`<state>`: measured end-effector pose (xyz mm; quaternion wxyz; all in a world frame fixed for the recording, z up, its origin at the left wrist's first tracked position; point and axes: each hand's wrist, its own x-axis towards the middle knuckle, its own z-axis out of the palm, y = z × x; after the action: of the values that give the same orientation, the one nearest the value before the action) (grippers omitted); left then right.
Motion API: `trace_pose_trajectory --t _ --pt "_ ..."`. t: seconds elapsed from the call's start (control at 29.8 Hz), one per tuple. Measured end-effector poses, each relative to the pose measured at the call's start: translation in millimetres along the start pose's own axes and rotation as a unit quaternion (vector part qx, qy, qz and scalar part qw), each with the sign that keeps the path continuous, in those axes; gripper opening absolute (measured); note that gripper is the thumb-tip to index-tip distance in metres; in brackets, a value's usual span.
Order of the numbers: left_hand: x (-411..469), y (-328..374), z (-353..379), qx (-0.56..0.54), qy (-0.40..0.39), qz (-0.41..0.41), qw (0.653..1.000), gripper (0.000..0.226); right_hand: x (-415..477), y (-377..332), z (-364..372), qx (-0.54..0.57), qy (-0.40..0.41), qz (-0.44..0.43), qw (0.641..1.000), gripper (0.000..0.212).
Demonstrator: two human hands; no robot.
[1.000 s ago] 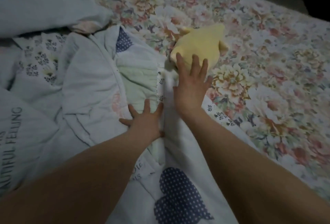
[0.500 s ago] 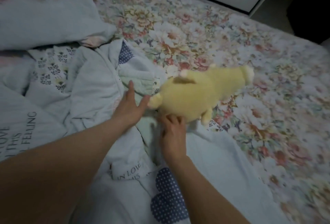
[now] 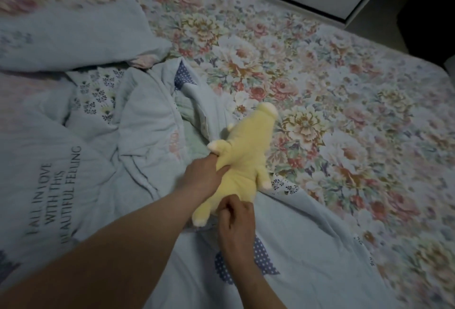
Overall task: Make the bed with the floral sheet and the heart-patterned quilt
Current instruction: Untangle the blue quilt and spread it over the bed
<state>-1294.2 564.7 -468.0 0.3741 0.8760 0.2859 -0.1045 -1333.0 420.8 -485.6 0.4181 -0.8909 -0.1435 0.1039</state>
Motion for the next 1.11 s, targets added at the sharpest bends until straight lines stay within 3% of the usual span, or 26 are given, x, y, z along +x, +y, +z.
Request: trace_pose_trajectory --t 0.1,0.13,0.2,0.27,0.37,0.54,0.7,0.84,0.97,1.11 --pt "-25 -21 -1 -0.095 0.034 -0.072 0.992 0.048 -2 -25 1 0.024 0.104 0.110 0.988 0.040" --pt "-33 -28 -4 -0.122 0.043 -0.087 0.988 0.047 0 -32 2 0.023 0.111 0.143 0.983 0.053" --pt "-54 -41 -13 -0.163 0.058 -0.103 0.979 0.044 7 -45 3 0.051 0.052 0.175 0.982 0.067" --pt "-79 -56 -36 -0.183 0.088 -0.114 0.973 0.046 1 -67 12 0.096 -0.020 0.146 0.984 0.068" --pt "-105 -73 -66 -0.197 0.131 -0.122 0.964 0.045 -14 -95 27 0.079 -0.059 0.102 0.990 0.057" --pt "-145 -105 -125 -0.200 0.194 -0.149 0.949 0.042 -47 -160 62 0.071 -0.065 0.049 0.994 0.042" --pt "-185 -140 -185 -0.226 0.267 -0.163 0.923 0.044 -71 -221 101 0.072 -0.092 -0.028 0.993 0.041" --pt "-225 -178 -229 -0.209 0.318 -0.189 0.905 0.042 -99 -276 129 0.081 -0.120 -0.083 0.986 0.021" --pt "-282 -214 -274 -0.206 0.374 -0.234 0.873 0.042 -142 -332 162 0.083 -0.150 -0.134 0.976 0.038" --pt "-327 -260 -310 -0.253 0.431 -0.248 0.830 0.053 -186 -388 198 0.085 -0.185 -0.185 0.961 0.031"
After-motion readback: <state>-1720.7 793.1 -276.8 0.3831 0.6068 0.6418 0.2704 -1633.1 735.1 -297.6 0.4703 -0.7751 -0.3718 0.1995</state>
